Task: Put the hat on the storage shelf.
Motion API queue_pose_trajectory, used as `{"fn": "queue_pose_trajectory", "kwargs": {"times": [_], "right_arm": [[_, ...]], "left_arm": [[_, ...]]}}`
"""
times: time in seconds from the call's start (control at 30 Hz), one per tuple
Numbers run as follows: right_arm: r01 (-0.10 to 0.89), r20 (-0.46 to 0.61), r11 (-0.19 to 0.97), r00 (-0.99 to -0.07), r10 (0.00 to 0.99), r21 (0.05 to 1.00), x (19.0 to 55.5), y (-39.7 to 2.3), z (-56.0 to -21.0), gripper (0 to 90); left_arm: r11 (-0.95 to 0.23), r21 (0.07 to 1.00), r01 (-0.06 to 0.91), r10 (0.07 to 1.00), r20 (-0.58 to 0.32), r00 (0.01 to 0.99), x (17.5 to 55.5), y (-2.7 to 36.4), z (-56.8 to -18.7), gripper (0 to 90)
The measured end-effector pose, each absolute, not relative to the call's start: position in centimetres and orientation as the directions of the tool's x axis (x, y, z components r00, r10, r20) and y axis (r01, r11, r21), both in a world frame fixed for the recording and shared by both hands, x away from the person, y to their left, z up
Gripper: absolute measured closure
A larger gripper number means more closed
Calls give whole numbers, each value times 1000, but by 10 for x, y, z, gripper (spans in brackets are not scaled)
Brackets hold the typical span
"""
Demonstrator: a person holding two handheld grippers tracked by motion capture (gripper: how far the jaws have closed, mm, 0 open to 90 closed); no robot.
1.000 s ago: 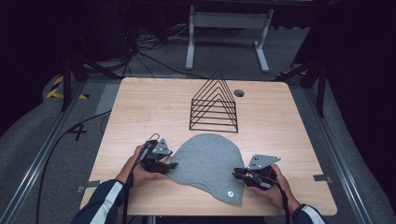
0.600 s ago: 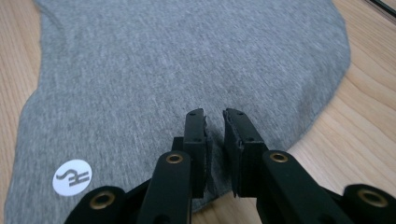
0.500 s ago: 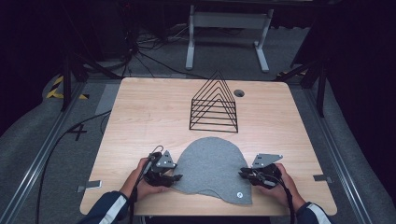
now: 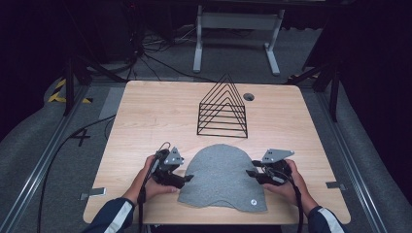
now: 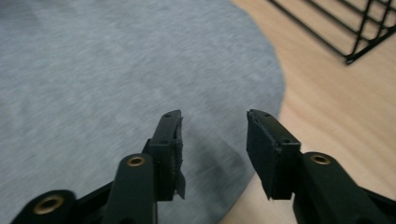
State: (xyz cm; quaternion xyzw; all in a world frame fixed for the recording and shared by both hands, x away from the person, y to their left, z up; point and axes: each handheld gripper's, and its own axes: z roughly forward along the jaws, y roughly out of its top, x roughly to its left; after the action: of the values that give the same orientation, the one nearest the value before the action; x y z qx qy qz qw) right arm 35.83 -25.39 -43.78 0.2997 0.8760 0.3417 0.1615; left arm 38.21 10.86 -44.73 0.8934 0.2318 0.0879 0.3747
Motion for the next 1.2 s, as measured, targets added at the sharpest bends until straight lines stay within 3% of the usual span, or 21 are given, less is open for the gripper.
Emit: {"fn": "queue_pose_trajectory", "kwargs": {"times": [0.2,0.5,0.57,0.67,0.77,0.8,1.03,1.2], "right_arm": [[465,-103,594,-725,681,656,391,-249,-450,487],[517,-9,533,-712,702,670,398,-254,-457,434],[516,-9,539,-717,697,666,397,-253,-456,464],[508,-6,547,-729,684,666,395,-252,-456,543],[506,-3,550,-734,679,664,395,-251,-455,593],[506,6,551,-740,672,663,394,-250,-455,656],[510,34,550,-753,657,662,392,-248,-455,792],[498,27,557,-761,648,664,390,-246,-455,843]], "left_arm": [[-639,676,366,487,-12,873,420,93,-460,258],[-625,681,382,500,-26,866,420,86,-469,252],[-617,685,388,507,-32,862,419,85,-470,255],[-630,672,388,494,-39,869,415,84,-466,365],[-637,669,382,482,-40,875,415,84,-465,402],[-637,669,384,479,-47,876,414,84,-465,486],[-644,658,391,480,-51,876,414,83,-463,560],[-641,660,393,467,-72,882,414,83,-462,671]]}}
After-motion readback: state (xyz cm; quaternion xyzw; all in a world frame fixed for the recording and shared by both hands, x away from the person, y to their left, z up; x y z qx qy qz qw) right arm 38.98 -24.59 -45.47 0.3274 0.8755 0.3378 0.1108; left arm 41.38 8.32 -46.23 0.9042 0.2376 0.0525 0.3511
